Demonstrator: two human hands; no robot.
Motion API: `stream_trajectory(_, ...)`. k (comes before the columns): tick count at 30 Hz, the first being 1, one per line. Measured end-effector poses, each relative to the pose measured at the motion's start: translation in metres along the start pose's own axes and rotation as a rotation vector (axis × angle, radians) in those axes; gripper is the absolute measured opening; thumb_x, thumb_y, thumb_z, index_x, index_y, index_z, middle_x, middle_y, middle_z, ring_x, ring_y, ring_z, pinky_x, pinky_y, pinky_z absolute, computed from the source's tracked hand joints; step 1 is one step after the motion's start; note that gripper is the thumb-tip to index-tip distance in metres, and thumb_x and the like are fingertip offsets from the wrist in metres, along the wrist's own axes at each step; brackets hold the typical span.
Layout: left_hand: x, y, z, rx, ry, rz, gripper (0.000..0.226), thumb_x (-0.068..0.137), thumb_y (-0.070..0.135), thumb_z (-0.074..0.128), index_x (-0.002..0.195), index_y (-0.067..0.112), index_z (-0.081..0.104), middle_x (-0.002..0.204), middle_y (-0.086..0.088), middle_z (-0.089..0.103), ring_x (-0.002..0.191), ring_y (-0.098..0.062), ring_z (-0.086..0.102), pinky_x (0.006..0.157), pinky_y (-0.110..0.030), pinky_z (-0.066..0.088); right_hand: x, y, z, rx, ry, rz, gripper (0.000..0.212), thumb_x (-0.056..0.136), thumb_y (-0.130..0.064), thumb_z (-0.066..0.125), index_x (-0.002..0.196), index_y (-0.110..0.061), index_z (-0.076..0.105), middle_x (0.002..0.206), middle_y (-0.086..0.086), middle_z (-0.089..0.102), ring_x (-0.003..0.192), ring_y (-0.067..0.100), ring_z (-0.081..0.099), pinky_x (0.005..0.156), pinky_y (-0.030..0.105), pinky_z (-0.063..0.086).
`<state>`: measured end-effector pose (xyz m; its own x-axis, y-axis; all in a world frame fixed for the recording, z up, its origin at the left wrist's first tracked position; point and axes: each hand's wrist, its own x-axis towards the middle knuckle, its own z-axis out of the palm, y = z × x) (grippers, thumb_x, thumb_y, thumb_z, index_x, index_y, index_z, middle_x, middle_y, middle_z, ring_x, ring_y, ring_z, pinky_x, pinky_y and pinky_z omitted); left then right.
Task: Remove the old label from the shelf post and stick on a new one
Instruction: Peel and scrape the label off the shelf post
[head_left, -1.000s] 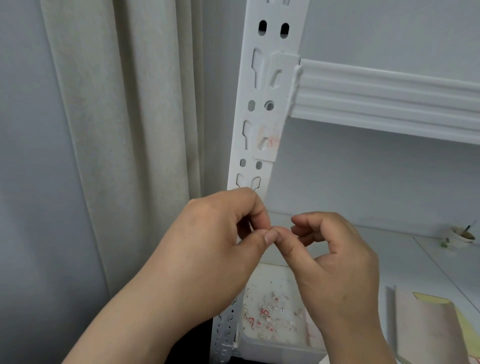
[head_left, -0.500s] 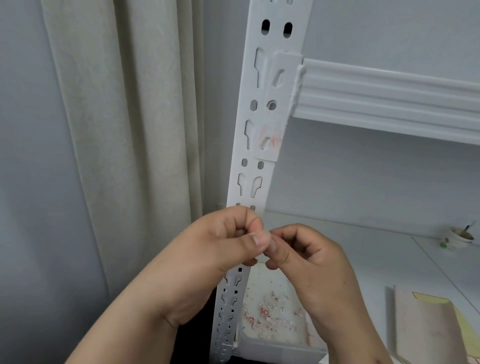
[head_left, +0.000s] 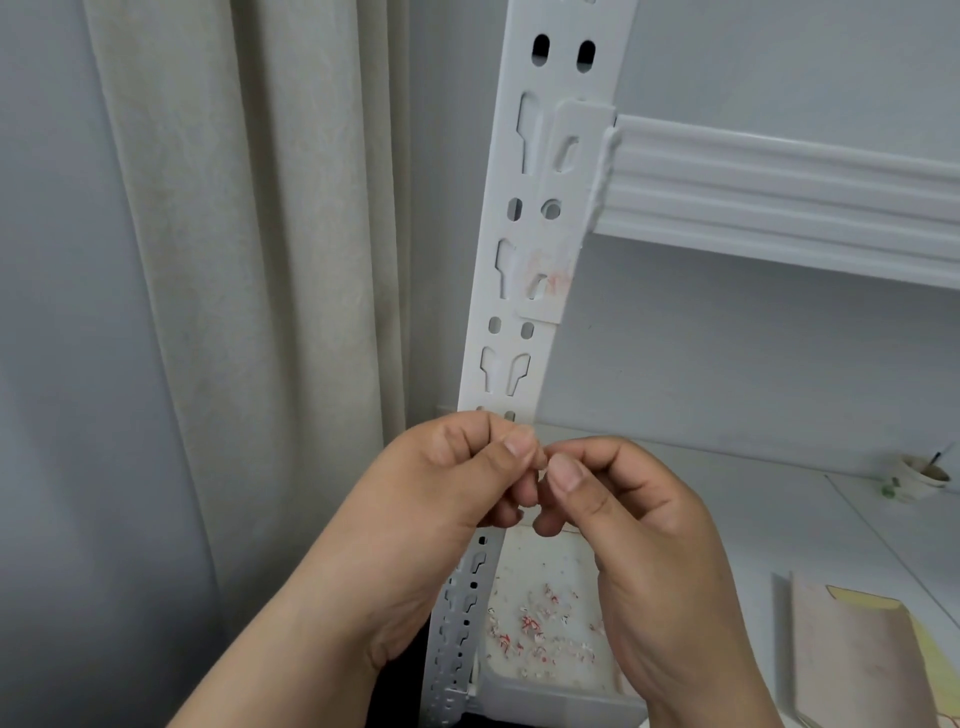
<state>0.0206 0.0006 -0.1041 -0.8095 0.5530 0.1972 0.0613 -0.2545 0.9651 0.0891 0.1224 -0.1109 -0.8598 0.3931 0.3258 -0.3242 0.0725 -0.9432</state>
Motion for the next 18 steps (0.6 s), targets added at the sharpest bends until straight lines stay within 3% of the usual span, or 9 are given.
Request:
stream_trajectory(3,-0.001,-0.002,0.003,0.011,0.032,-0.008,0.024,0.082,0.035,0.063,0.070,0.015,0.070,0.065,0.000,0.059,0.062,-0.011,0.050,0.068,-0.029,0.046,-0.002,-0.004,0.004,0.091,-0.010,-0.031,0.008,0.072,-0.015,0.078,0.080,-0.017,0.075,0.066,0.002,0.070,0.058,0.007,0.064,0.059,0.016,0.051)
stream_trajectory(5,-0.001,-0.002,0.005,0.005,0.044,-0.024,0.027,0.083,0.039,0.073,0.071,0.014,0.072,0.063,0.000,0.057,0.059,-0.008,0.048,0.069,-0.030,0.045,-0.002,-0.004,0.005,0.100,0.012,-0.044,0.014,0.067,-0.013,0.075,0.079,-0.018,0.077,0.064,0.001,0.069,0.055,0.006,0.063,0.056,0.014,0.051)
stream_trajectory(10,-0.001,-0.003,0.010,-0.041,0.071,-0.058,0.041,0.070,0.041,0.064,0.076,0.001,0.071,0.051,0.003,0.047,0.049,-0.008,0.040,0.063,-0.027,0.043,-0.002,0.003,0.002,-0.084,0.077,-0.171,0.017,0.071,-0.021,0.074,0.086,-0.029,0.078,0.078,0.001,0.068,0.067,0.007,0.061,0.065,0.016,0.050)
stream_trajectory(14,0.000,-0.003,0.012,-0.063,0.088,-0.109,0.032,0.086,0.032,0.064,0.077,0.002,0.072,0.048,0.002,0.045,0.046,-0.009,0.038,0.059,-0.026,0.044,-0.002,0.006,0.002,-0.253,0.160,-0.289,0.015,0.075,-0.027,0.078,0.087,-0.036,0.077,0.077,-0.008,0.063,0.072,0.005,0.063,0.065,0.008,0.044)
stream_trajectory(18,0.001,-0.003,0.015,-0.020,0.073,-0.135,0.037,0.095,0.026,0.058,0.063,0.008,0.063,0.048,0.002,0.046,0.047,-0.011,0.039,0.059,-0.026,0.043,0.000,0.010,0.001,-0.543,0.256,-0.462,0.009,0.082,-0.023,0.068,0.087,-0.027,0.075,0.075,-0.011,0.060,0.075,0.000,0.060,0.066,0.003,0.039)
